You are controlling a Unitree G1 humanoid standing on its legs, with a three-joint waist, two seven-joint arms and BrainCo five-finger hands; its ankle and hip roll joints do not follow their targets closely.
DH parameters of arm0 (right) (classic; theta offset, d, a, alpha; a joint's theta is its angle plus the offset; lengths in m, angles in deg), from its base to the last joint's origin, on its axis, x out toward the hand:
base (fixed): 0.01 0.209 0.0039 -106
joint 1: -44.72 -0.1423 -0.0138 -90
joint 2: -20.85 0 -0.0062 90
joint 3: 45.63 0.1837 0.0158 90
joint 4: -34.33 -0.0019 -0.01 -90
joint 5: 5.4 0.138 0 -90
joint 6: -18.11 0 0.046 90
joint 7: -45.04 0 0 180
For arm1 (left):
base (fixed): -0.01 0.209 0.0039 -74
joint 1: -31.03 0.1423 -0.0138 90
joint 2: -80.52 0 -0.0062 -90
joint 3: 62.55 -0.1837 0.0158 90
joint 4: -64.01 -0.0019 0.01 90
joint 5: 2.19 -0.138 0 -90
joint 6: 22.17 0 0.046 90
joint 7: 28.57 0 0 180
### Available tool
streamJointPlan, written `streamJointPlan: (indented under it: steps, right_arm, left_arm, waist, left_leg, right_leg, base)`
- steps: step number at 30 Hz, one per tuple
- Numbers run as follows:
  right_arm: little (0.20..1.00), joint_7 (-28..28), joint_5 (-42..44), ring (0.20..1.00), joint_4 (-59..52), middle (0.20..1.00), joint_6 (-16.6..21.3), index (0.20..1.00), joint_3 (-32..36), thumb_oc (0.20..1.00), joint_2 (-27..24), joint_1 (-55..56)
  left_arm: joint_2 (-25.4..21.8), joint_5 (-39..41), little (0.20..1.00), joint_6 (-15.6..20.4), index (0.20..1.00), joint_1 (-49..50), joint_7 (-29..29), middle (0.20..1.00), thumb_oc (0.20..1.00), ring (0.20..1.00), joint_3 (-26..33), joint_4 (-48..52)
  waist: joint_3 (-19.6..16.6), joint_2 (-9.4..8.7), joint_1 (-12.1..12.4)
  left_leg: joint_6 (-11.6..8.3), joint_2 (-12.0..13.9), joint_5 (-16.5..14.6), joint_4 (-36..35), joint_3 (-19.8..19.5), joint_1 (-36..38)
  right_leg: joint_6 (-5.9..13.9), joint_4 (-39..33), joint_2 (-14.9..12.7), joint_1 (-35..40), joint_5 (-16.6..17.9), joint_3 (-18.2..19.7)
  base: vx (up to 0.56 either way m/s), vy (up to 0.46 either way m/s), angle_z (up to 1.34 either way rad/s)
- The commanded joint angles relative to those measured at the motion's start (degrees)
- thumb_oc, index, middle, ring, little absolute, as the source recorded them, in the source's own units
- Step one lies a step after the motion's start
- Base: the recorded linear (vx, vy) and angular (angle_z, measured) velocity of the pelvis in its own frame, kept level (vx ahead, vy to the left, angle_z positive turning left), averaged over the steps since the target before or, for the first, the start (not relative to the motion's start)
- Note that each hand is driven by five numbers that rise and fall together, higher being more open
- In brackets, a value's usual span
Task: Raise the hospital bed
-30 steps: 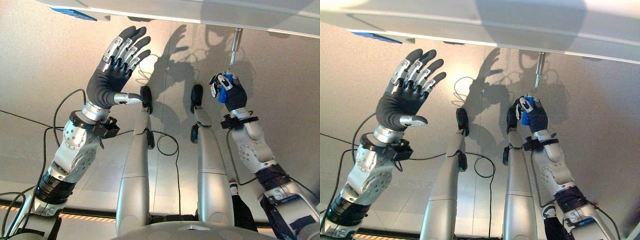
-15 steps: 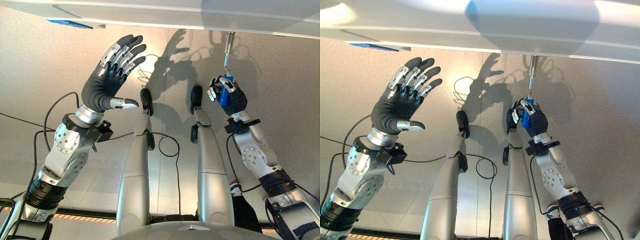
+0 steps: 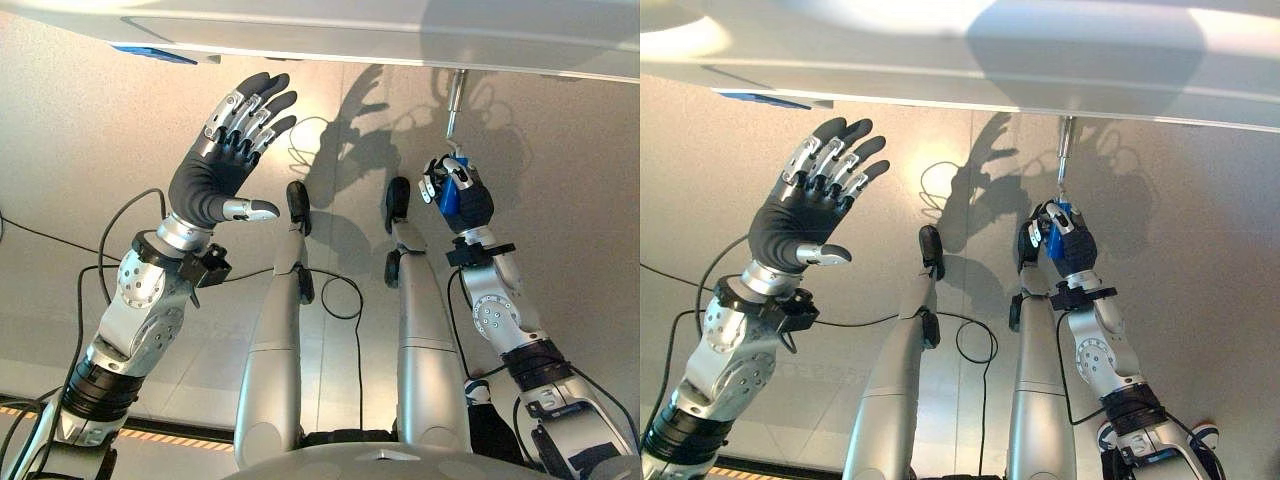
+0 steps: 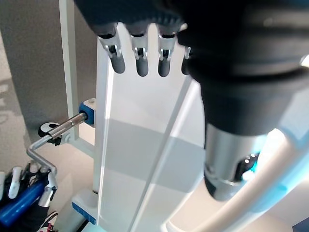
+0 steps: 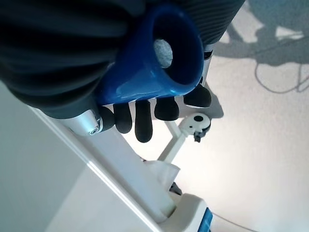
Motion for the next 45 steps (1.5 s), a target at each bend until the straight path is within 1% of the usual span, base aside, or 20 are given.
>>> streamJointPlan:
  steps: [1,2,4,5,9,20,21,22,23,29,30,31,32,33,34,35,38,39,40,45]
  right_arm:
    - [0.200,14.84,5.34,0.200,8.70,0.200,6.73,0.200,15.74,0.200,-4.13,-1.77]
    - [0.200,16.93,5.03,0.200,15.96,0.200,6.09,0.200,16.28,0.200,-5.02,-3.65]
    - [0.200,17.32,4.77,0.200,19.76,0.200,5.66,0.200,16.07,0.200,-5.84,-4.70]
    - [0.200,18.58,4.20,0.200,29.18,0.200,3.76,0.200,15.36,0.200,-8.01,-7.29]
    - [0.200,17.33,4.89,0.200,37.97,0.200,0.52,0.200,12.67,0.200,-10.36,-9.75]
    - [0.200,15.79,8.47,0.200,39.68,0.200,0.57,0.200,12.87,0.200,-9.19,-8.95]
    - [0.398,15.31,7.81,0.398,39.08,0.398,0.37,0.398,12.32,0.398,-8.97,-8.40]
    - [0.536,15.33,7.79,0.536,39.04,0.536,0.37,0.536,12.33,0.536,-8.97,-8.36]
    - [1.000,14.92,8.17,1.000,38.99,1.000,0.49,1.000,12.54,1.000,-8.58,-8.12]
    - [1.000,15.25,6.93,1.000,40.30,1.000,-0.24,1.000,11.17,1.000,-7.80,-8.11]
    - [1.000,15.21,6.91,1.000,41.16,1.000,-0.56,1.000,10.98,1.000,-7.74,-8.18]
    - [1.000,15.36,6.37,1.000,43.31,1.000,-1.79,1.000,10.24,1.000,-7.23,-8.35]
    - [1.000,15.37,6.37,1.000,43.31,1.000,-1.79,1.000,10.26,1.000,-7.25,-8.29]
    - [1.000,14.99,4.49,1.000,45.50,1.000,-3.58,1.000,9.58,1.000,-6.93,-7.97]
    - [1.000,14.98,4.49,1.000,45.51,1.000,-3.58,1.000,9.58,1.000,-6.96,-7.93]
    - [1.000,15.44,3.00,1.000,47.07,1.000,-4.56,1.000,9.44,1.000,-6.12,-7.40]
    - [1.000,15.70,1.51,1.000,48.82,1.000,-5.28,1.000,10.18,1.000,-5.17,-6.78]
    - [1.000,15.74,0.02,1.000,50.31,1.000,-6.04,1.000,10.64,1.000,-4.22,-5.28]
    - [1.000,15.75,0.02,1.000,50.31,1.000,-6.04,1.000,10.64,1.000,-4.22,-5.30]
    - [1.000,15.24,-4.27,1.000,51.92,1.000,-7.52,1.000,10.53,1.000,-1.33,-1.00]
  left_arm:
    - [3.06,0.58,1.000,2.11,1.000,-1.47,-0.02,1.000,1.000,1.000,-0.90,3.34]
    - [2.55,0.55,1.000,2.17,1.000,-1.83,-0.52,1.000,1.000,1.000,-1.33,3.23]
    - [2.30,0.84,1.000,2.15,1.000,-1.93,-0.54,1.000,1.000,1.000,-1.80,3.29]
    - [0.96,1.29,1.000,2.05,1.000,-2.19,-0.65,1.000,1.000,1.000,-2.91,3.55]
    - [-0.78,1.75,1.000,1.85,1.000,-3.45,-0.63,1.000,1.000,1.000,-5.03,3.93]
    - [-0.20,1.20,1.000,2.53,1.000,-5.32,-1.53,1.000,1.000,1.000,-6.30,2.82]
    - [0.18,1.23,1.000,2.43,1.000,-5.35,-1.37,1.000,1.000,1.000,-6.34,2.61]
    - [0.18,1.23,1.000,2.43,1.000,-5.34,-1.37,1.000,1.000,1.000,-6.35,2.61]
    - [0.54,1.24,1.000,2.47,1.000,-5.30,-1.20,1.000,1.000,1.000,-6.29,2.23]
    - [1.44,1.37,1.000,1.53,1.000,-4.04,-1.36,1.000,1.000,1.000,-8.77,-4.81]
    - [1.89,1.31,1.000,1.00,1.000,-3.72,-1.38,1.000,1.000,1.000,-9.90,-8.50]
    - [2.74,-2.36,1.000,-0.25,1.000,-2.98,-2.58,1.000,1.000,1.000,-12.02,-19.28]
    - [2.81,-2.41,1.000,-0.14,1.000,-3.06,-2.58,1.000,1.000,1.000,-12.15,-19.46]
    - [4.07,-7.74,1.000,-0.81,1.000,-2.17,-3.87,1.000,1.000,1.000,-12.42,-28.88]
    - [4.15,-7.77,1.000,-0.71,1.000,-2.22,-3.87,1.000,1.000,1.000,-12.51,-29.03]
    - [7.30,-12.75,1.000,-1.29,1.000,-1.73,-5.91,1.000,1.000,1.000,-12.40,-39.99]
    - [10.38,-15.82,1.000,-1.26,1.000,-0.93,-6.14,1.000,1.000,1.000,-12.03,-48.25]
    - [13.78,-17.41,1.000,-1.42,1.000,-0.21,-6.84,1.000,1.000,1.000,-10.91,-56.08]
    - [13.79,-17.41,1.000,-1.41,1.000,-0.24,-6.84,1.000,1.000,1.000,-10.90,-56.09]
    - [18.71,-24.48,1.000,-2.71,1.000,1.87,-9.37,1.000,1.000,1.000,-7.31,-72.98]
  waist:
    - [-0.84,5.21,-2.25]
    - [-0.84,5.35,-1.98]
    - [-0.84,5.53,-1.73]
    - [-0.84,5.84,-1.22]
    - [-0.84,5.87,-0.76]
    - [-0.84,6.07,-0.86]
    - [-0.84,6.02,-0.98]
    - [-0.84,6.02,-0.99]
    - [-0.84,6.01,-1.07]
    - [-0.84,5.97,-1.50]
    - [-0.84,5.92,-1.55]
    - [-0.84,5.78,-1.62]
    - [-0.84,5.81,-1.61]
    - [-0.84,5.74,-1.68]
    - [-0.84,5.79,-1.69]
    - [-0.84,5.53,-1.94]
    - [-0.84,5.56,-2.01]
    - [-0.84,5.39,-2.24]
    - [-0.84,5.41,-2.23]
    - [-0.84,4.13,-2.98]
  left_leg:
    - [-2.11,1.76,-4.66,3.09,-1.99,2.60]
    - [-2.08,1.73,-4.70,3.26,-2.12,2.39]
    - [-2.09,1.71,-4.73,3.31,-2.20,2.28]
    - [-2.07,1.67,-4.75,3.21,-2.29,2.37]
    - [-2.20,1.78,-4.59,3.18,-2.38,2.12]
    - [-2.31,1.93,-4.54,3.09,-2.27,2.40]
    - [-2.27,1.97,-4.56,3.06,-2.24,2.63]
    - [-2.27,1.96,-4.56,3.05,-2.24,2.65]
    - [-2.23,1.99,-4.59,3.10,-2.18,2.90]
    - [-2.41,2.01,-4.46,3.13,-1.98,4.43]
    - [-2.47,2.01,-4.33,2.89,-1.97,5.13]
    - [-2.65,1.98,-4.06,2.61,-1.99,6.95]
    - [-2.65,1.97,-4.03,2.51,-2.00,7.07]
    - [-2.78,2.01,-3.95,2.04,-1.87,9.65]
    - [-2.78,2.00,-3.92,1.94,-1.89,9.77]
    - [-2.84,2.02,-3.89,1.65,-1.81,12.68]
    - [-2.86,1.91,-3.52,0.35,-2.02,16.27]
    - [-2.83,1.89,-3.64,-0.85,-2.09,20.66]
    - [-2.83,1.91,-3.60,-0.89,-2.10,20.64]
    - [-2.92,2.06,-4.25,-3.85,-2.40,32.64]
  right_leg:
    - [4.22,-4.87,2.42,3.75,1.61,-3.33]
    - [4.12,-4.81,2.36,3.78,1.51,-3.49]
    - [4.07,-4.83,2.36,3.78,1.51,-3.61]
    - [4.06,-4.94,2.24,3.98,1.55,-3.79]
    - [4.05,-5.12,2.07,3.98,1.64,-4.06]
    - [4.01,-4.48,2.13,4.01,1.19,-4.13]
    - [4.03,-4.47,2.09,4.08,1.24,-4.12]
    - [4.03,-4.48,2.09,4.10,1.24,-4.12]
    - [4.01,-4.46,2.08,4.38,1.16,-4.12]
    - [3.99,-4.97,2.14,6.39,1.35,-4.32]
    - [4.05,-5.31,2.10,7.22,1.41,-4.42]
    - [4.09,-5.56,2.06,9.20,1.48,-4.67]
    - [4.10,-5.63,2.05,9.32,1.47,-4.69]
    - [4.26,-5.97,1.85,11.87,1.43,-5.13]
    - [4.26,-6.05,1.84,12.00,1.42,-5.16]
    - [4.41,-6.61,1.62,15.25,1.39,-5.64]
    - [4.59,-8.05,1.60,19.05,1.76,-5.98]
    - [4.66,-9.48,1.62,23.59,1.79,-6.50]
    - [4.65,-9.55,1.64,23.59,1.86,-6.51]
    - [4.97,-14.82,2.14,37.43,2.21,-7.47]
  base:
    - [0.00,-0.016,0.03]
    - [0.00,0.000,0.00]
    - [0.00,0.001,0.02]
    - [0.00,0.003,0.06]
    - [0.00,-0.003,0.06]
    - [0.00,-0.001,0.03]
    - [0.00,0.002,-0.03]
    - [0.00,-0.007,-0.05]
    - [0.00,-0.009,-0.04]
    - [0.00,-0.001,-0.01]
    - [-0.03,0.000,-0.04]
    - [-0.03,0.001,-0.04]
    - [-0.04,0.009,-0.03]
    - [0.00,0.000,0.00]
    - [-0.04,0.007,-0.03]
    - [-0.02,0.009,-0.03]
    - [0.00,0.000,0.00]
    - [0.00,0.000,0.00]
    - [0.05,0.028,0.06]
    - [0.04,-0.003,0.07]
